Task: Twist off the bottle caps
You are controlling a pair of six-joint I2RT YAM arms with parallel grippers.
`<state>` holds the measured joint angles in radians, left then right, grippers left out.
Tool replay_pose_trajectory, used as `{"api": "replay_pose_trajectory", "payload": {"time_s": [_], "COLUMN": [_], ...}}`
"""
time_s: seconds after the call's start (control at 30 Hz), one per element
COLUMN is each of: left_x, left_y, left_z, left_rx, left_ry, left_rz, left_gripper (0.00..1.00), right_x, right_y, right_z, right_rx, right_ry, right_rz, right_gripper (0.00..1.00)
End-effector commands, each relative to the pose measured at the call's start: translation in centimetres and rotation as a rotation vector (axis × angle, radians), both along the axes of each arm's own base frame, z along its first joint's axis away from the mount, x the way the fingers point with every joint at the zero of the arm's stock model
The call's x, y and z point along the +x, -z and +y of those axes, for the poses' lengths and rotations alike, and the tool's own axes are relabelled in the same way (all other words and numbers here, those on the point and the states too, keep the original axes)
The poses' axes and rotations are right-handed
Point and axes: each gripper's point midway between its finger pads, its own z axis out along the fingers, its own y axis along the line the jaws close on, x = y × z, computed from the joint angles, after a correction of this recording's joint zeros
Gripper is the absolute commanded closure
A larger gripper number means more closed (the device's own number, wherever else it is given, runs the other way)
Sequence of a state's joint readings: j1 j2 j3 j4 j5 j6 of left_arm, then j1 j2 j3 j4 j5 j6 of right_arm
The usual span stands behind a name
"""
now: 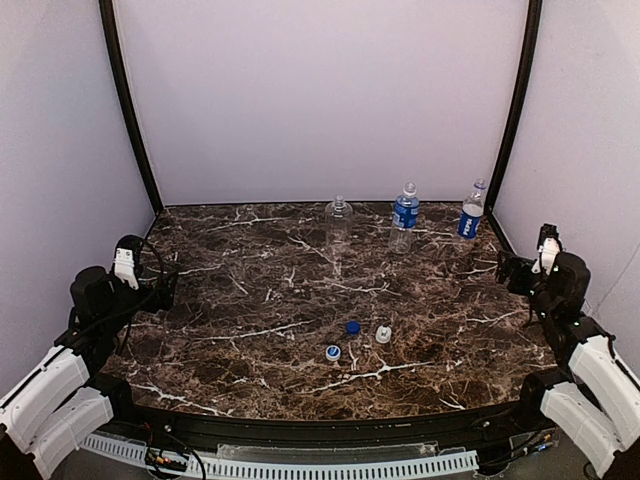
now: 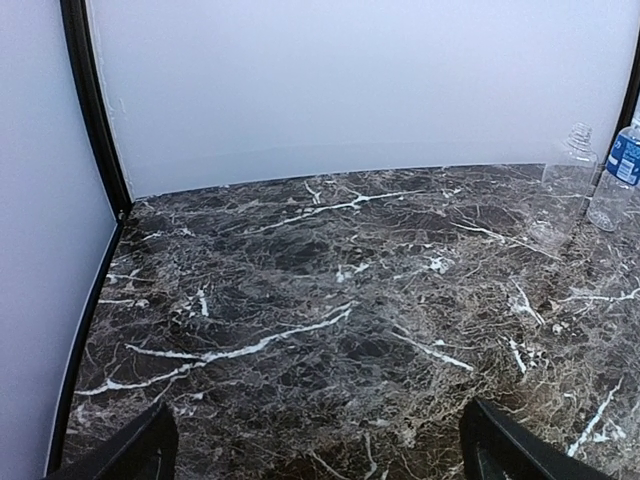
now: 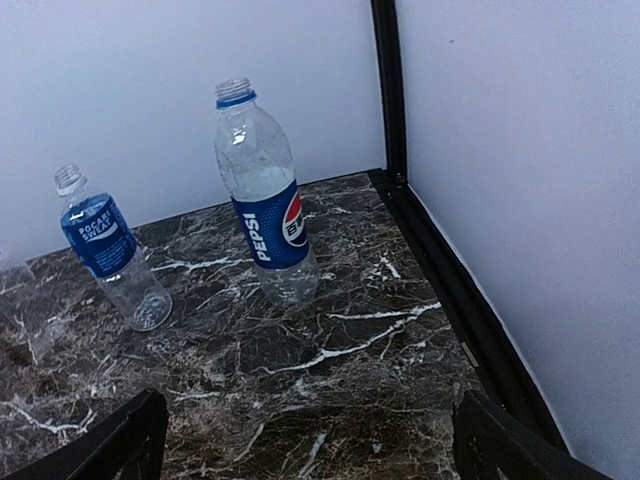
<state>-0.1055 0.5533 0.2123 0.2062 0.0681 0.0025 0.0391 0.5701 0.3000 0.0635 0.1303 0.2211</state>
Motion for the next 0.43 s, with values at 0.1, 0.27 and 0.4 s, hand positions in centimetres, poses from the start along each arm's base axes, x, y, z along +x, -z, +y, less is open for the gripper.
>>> {"api": "replay_pose_trajectory", "payload": {"time_s": [0.1,0.27,0.4], "left_x": [0.0,0.0,-0.1], "left_y": [0.6,0.7,0.9], "left_z": [2.5,3.7,4.0], "left_rx": [-0.062,-0.071,-0.062], "left_ry": [-0.123,-0.161,-0.154], "left_rz": [0.009,0.012,0.011], "left_gripper": [0.01,0.01,0.01], "right_x": [-2.6,-3.5,-3.8], "right_y": [0.0,1.8,1.5], "right_z": [-3.6,-4.2,-3.9], "right_rx": [0.145,0.184,0.181], "right_ry": [0.239,0.283,0.261], "right_rz": [-0.126,-0.122,-0.138], "right_gripper": [0.02,0.02,0.01]}}
